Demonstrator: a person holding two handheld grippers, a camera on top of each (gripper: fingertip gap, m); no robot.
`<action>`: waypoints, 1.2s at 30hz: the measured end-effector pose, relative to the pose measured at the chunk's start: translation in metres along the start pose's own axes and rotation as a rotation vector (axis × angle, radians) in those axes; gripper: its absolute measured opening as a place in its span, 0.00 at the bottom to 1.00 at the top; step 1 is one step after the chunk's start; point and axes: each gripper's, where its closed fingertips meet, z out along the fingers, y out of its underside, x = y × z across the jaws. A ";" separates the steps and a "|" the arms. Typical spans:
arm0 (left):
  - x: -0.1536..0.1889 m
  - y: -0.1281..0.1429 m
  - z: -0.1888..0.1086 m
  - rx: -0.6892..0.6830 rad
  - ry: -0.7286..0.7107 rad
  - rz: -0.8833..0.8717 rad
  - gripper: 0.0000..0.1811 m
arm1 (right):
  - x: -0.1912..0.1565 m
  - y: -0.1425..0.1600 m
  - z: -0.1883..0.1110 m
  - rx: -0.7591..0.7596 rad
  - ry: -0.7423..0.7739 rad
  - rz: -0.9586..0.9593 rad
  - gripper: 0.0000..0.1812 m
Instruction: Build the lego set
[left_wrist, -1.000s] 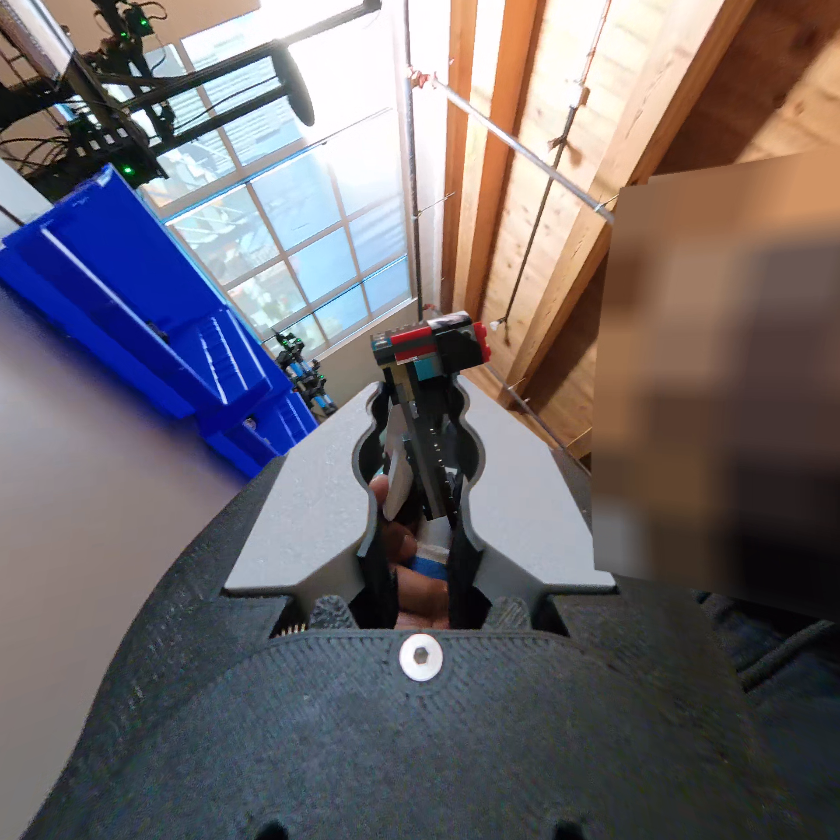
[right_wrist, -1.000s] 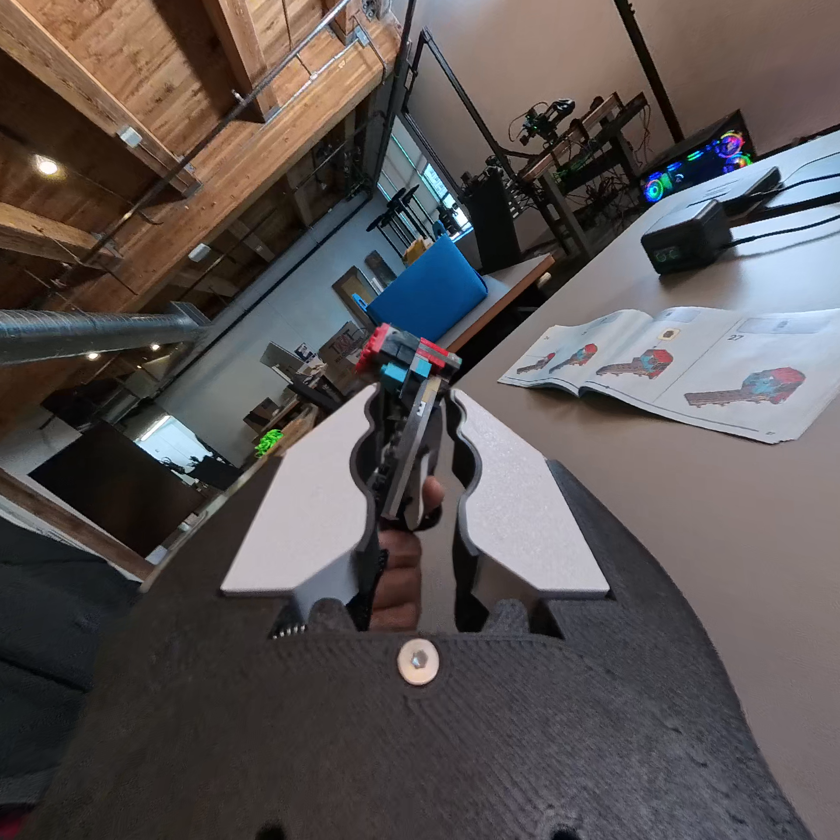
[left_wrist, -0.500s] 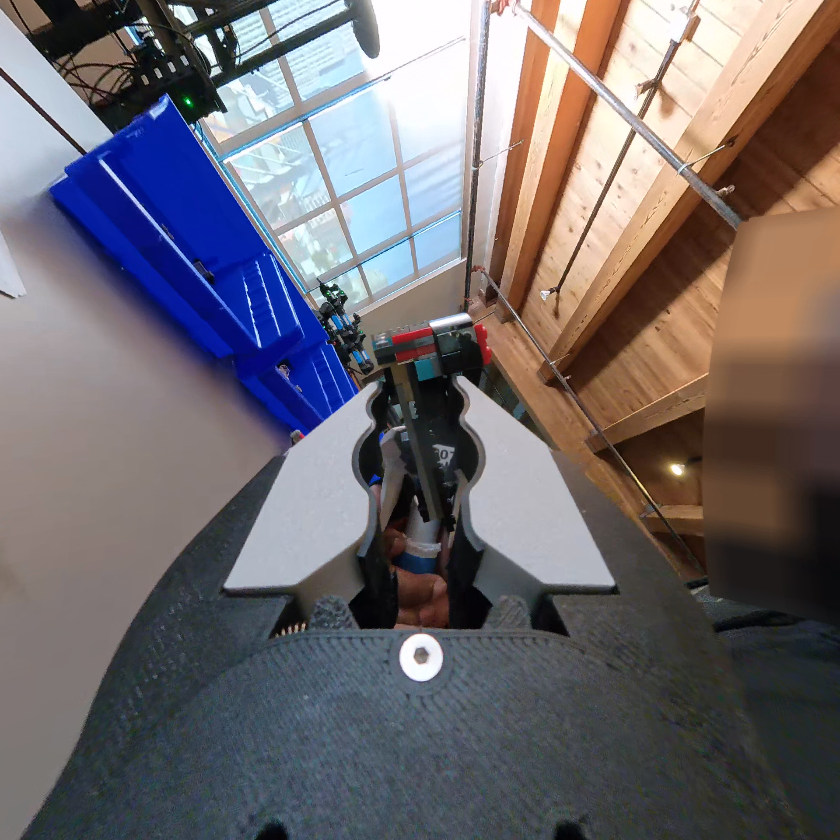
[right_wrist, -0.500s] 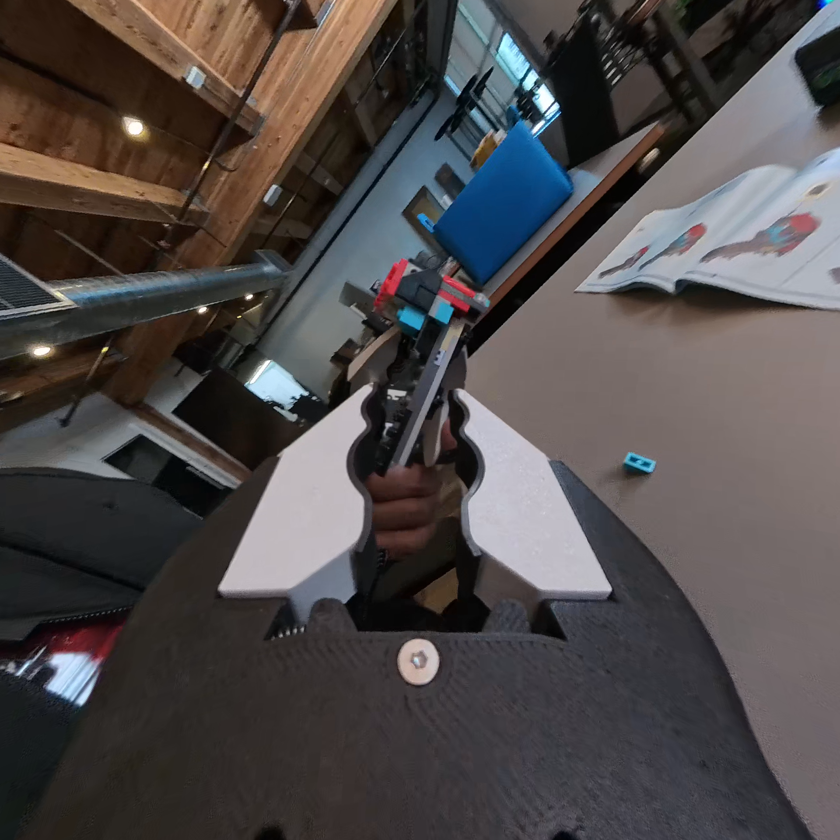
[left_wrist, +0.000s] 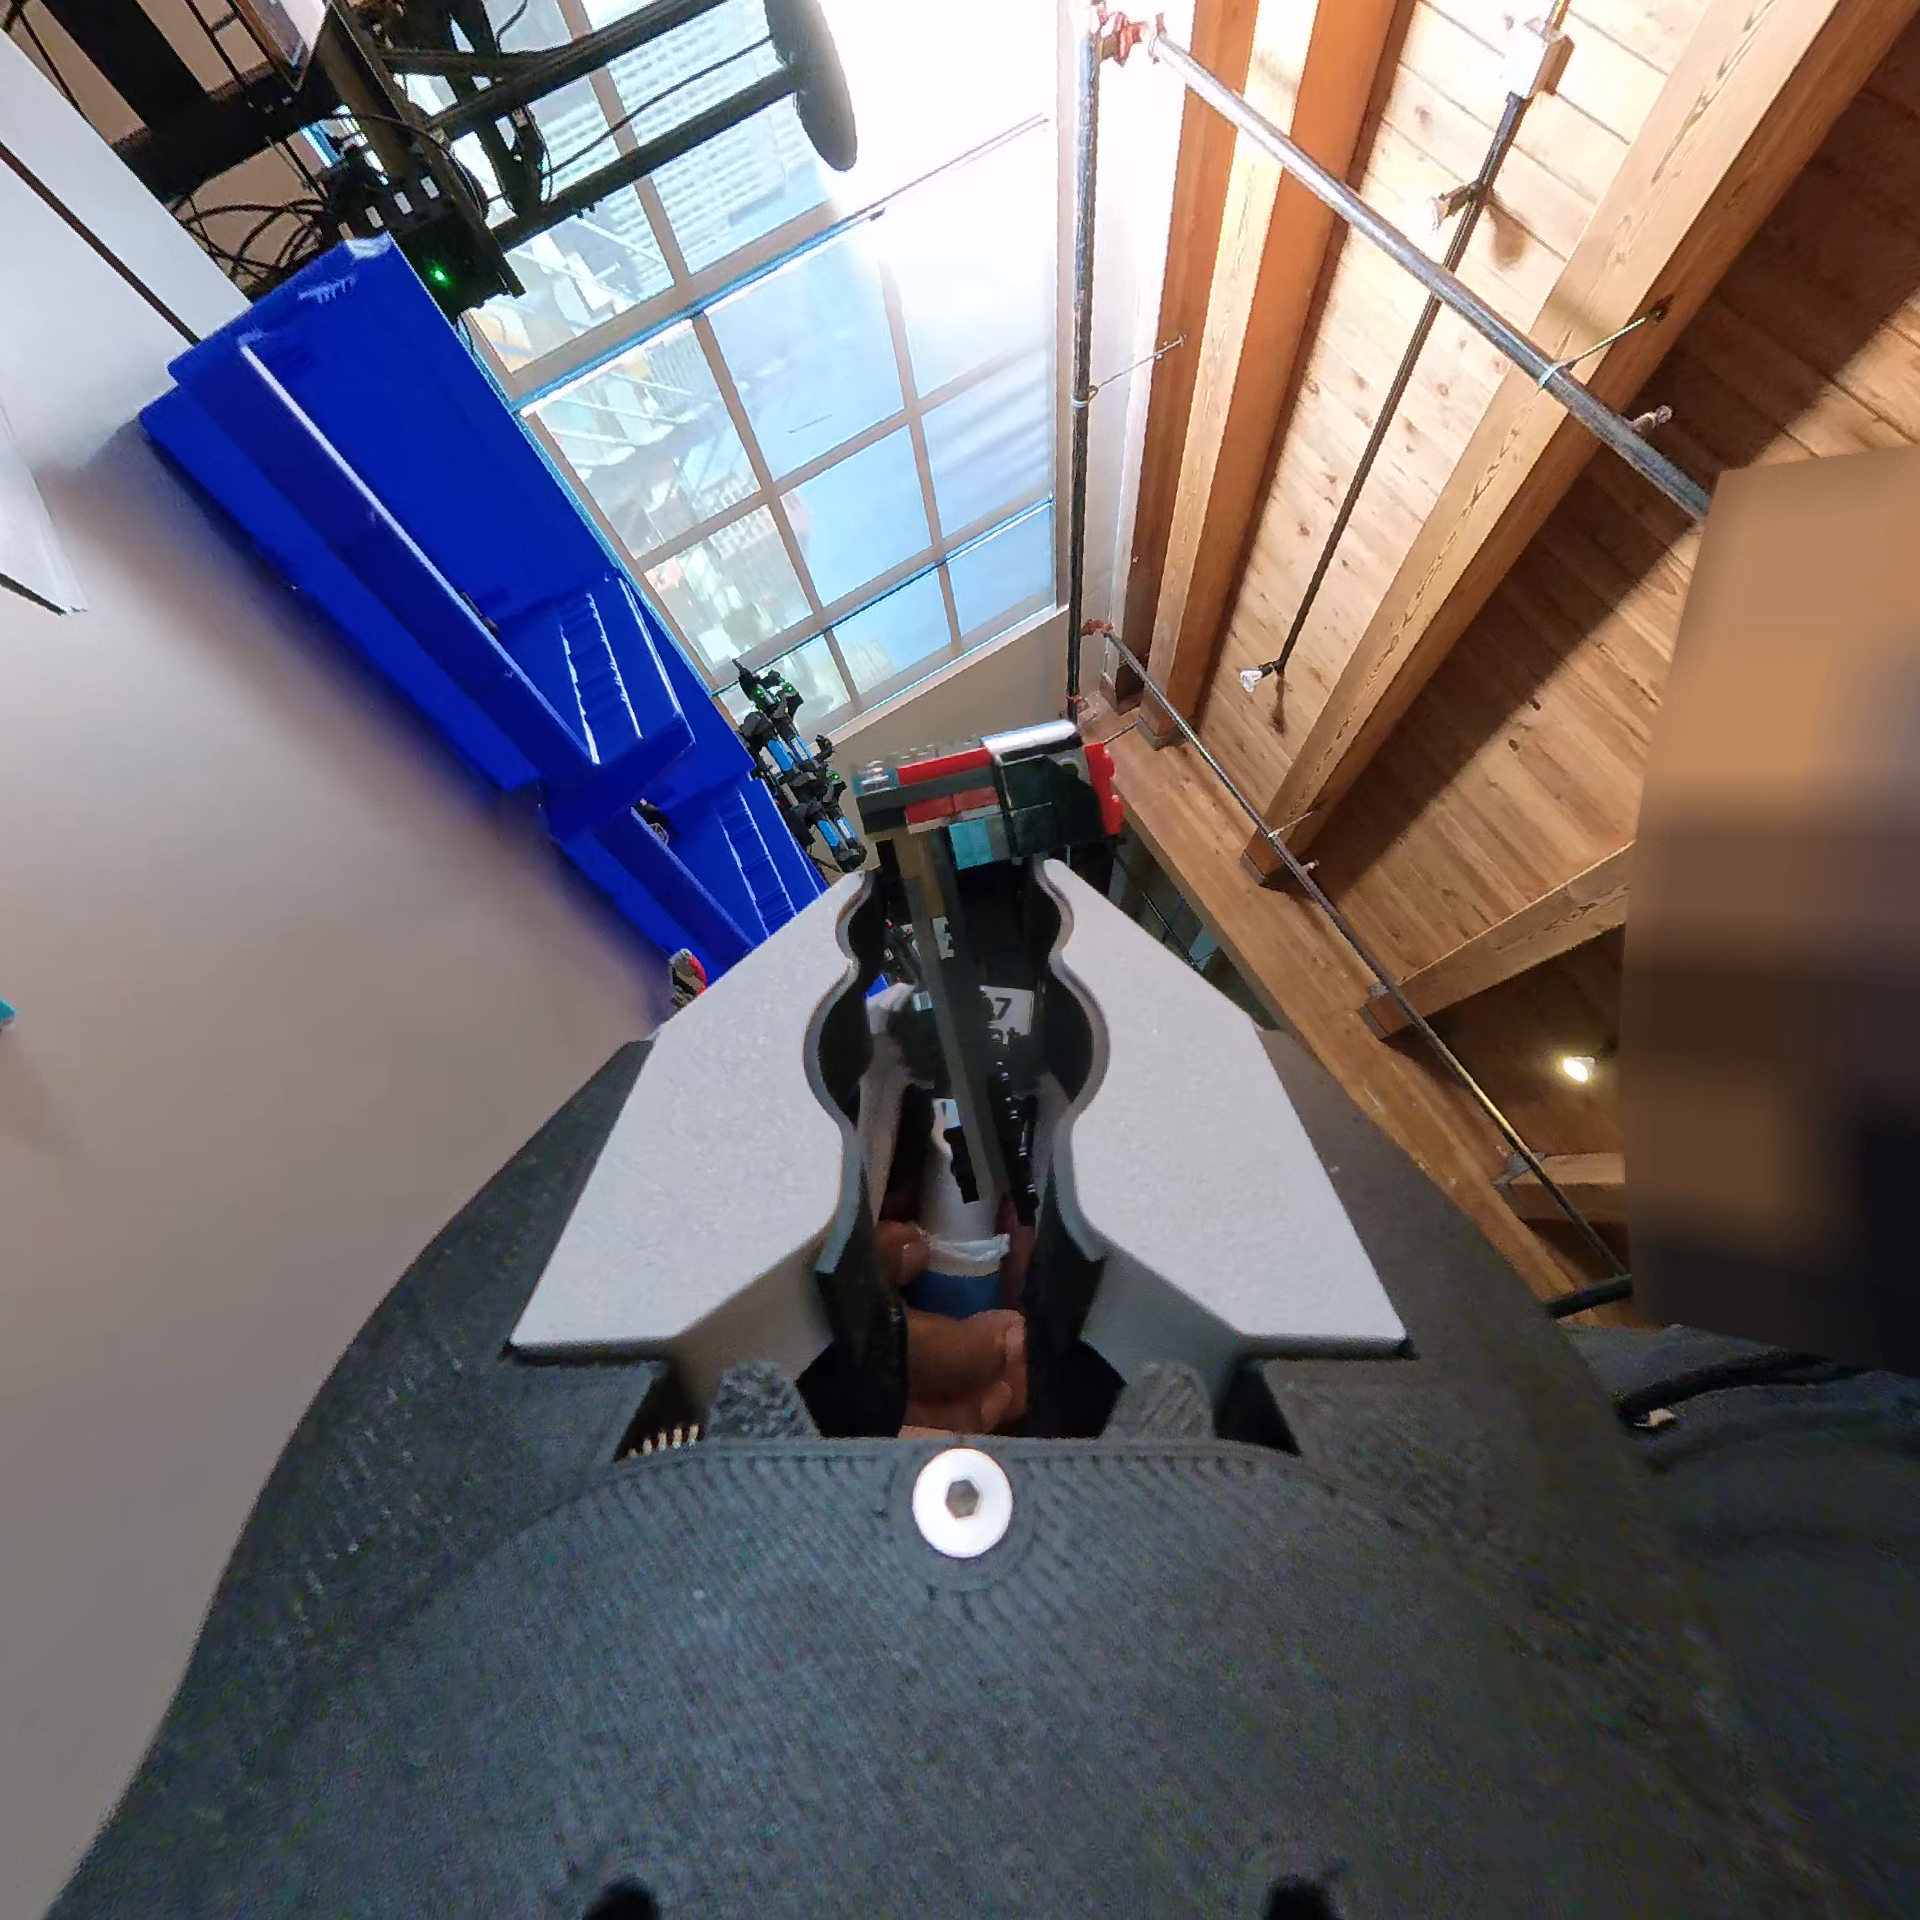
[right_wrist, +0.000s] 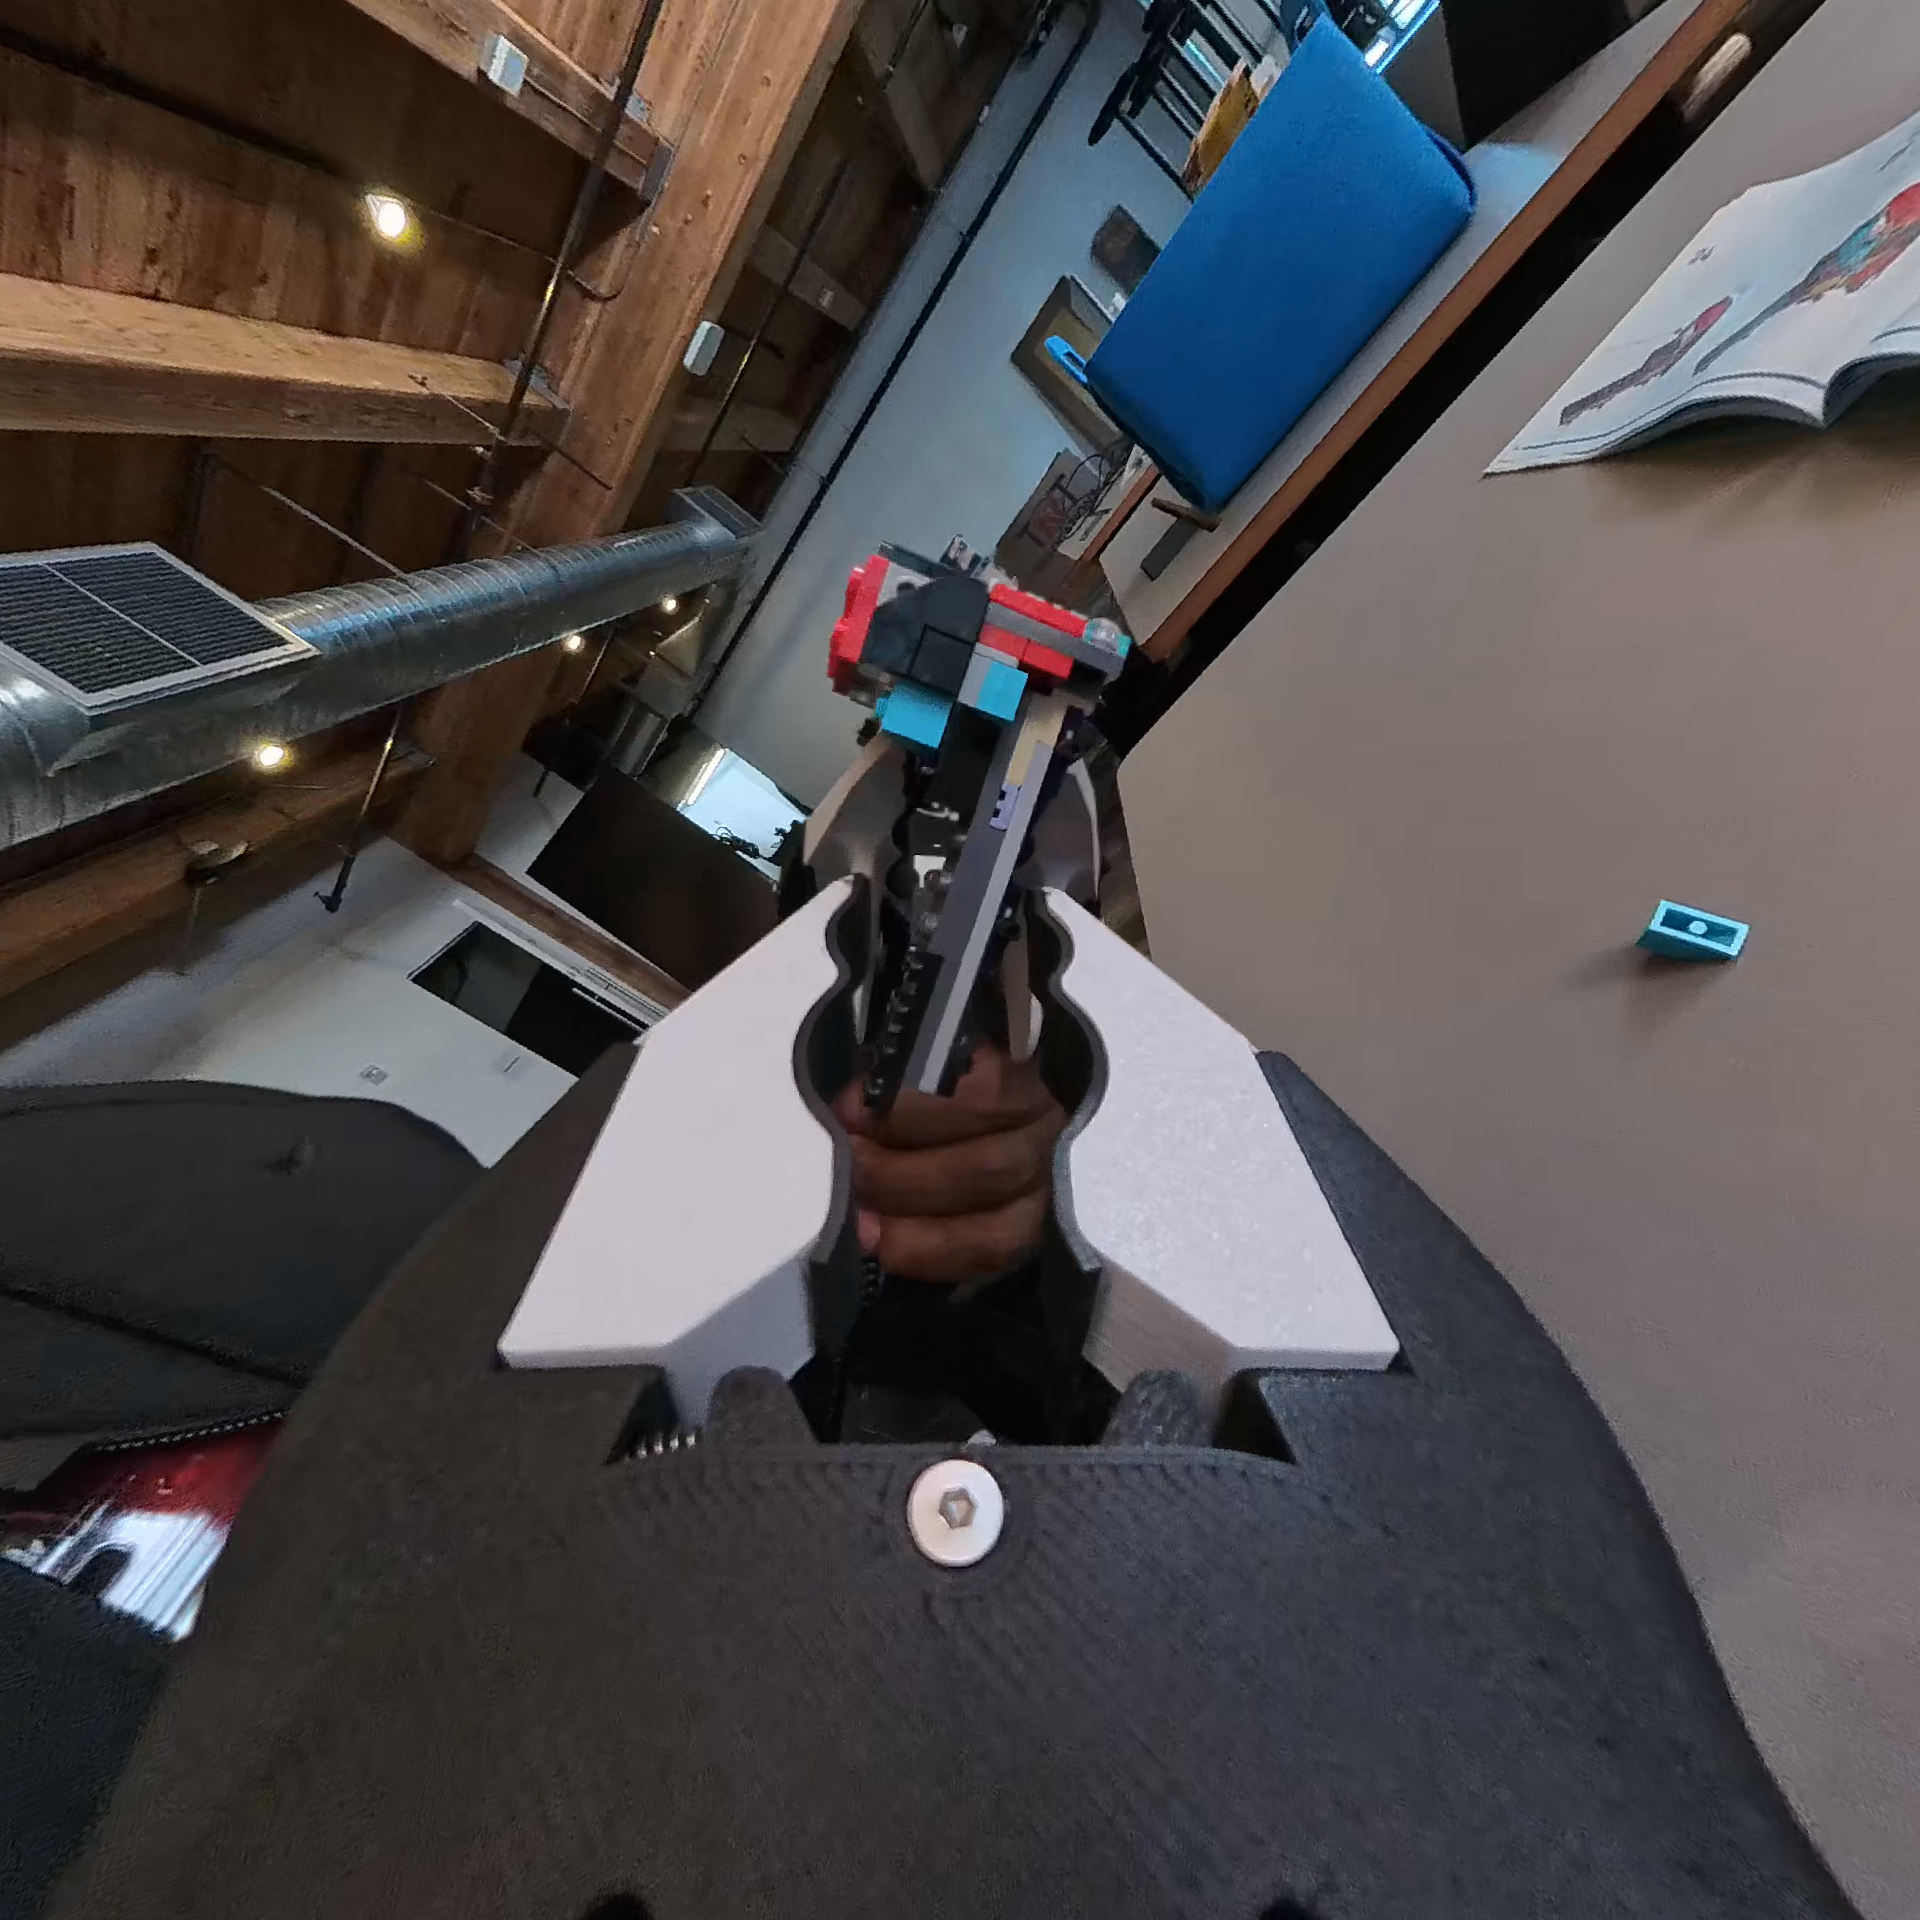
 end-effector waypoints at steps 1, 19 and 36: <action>0.000 0.001 0.000 -0.002 0.000 0.000 0.15 | 0.001 0.000 0.000 0.000 -0.001 0.008 0.15; -0.040 0.001 0.003 -0.240 -0.253 0.238 0.37 | 0.026 -0.013 -0.006 -0.032 -0.086 0.107 0.07; -0.069 0.017 0.027 -0.363 -0.241 0.132 0.41 | 0.071 -0.038 -0.041 0.188 0.103 0.181 0.07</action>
